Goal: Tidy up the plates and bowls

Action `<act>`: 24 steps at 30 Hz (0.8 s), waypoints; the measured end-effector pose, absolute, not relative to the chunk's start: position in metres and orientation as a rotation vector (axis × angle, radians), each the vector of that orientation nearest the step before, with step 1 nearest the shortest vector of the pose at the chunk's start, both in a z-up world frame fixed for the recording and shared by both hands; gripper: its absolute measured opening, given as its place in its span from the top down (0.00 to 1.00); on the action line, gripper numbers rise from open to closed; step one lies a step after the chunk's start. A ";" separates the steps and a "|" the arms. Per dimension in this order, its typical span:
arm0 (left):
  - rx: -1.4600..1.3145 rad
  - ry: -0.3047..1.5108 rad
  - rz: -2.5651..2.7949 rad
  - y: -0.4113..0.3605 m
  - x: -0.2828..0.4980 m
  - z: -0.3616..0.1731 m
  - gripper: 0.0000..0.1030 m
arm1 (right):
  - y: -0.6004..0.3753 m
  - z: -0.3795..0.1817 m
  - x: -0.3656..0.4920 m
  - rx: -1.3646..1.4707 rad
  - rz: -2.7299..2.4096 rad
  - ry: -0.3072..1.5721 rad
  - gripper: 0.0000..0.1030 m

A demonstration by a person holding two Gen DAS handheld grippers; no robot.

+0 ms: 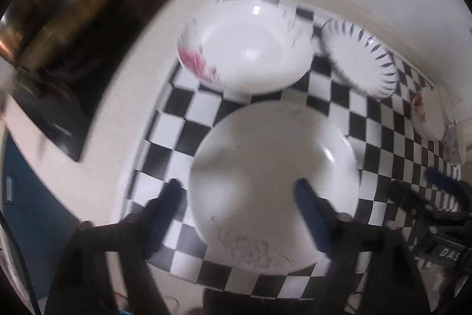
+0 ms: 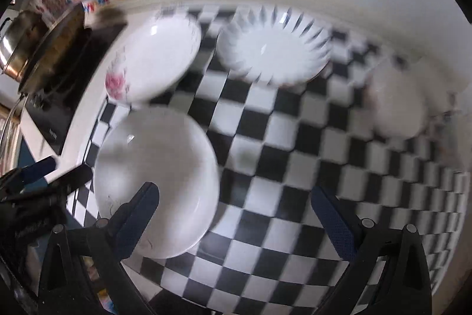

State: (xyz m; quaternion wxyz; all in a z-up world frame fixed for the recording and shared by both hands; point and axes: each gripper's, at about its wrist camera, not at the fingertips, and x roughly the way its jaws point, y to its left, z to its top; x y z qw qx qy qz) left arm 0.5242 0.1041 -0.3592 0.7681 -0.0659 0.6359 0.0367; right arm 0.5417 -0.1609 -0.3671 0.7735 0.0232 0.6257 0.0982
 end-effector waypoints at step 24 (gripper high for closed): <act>-0.060 1.572 -0.187 0.123 0.554 -0.427 0.64 | -0.136 -0.460 0.542 0.324 0.168 1.616 0.74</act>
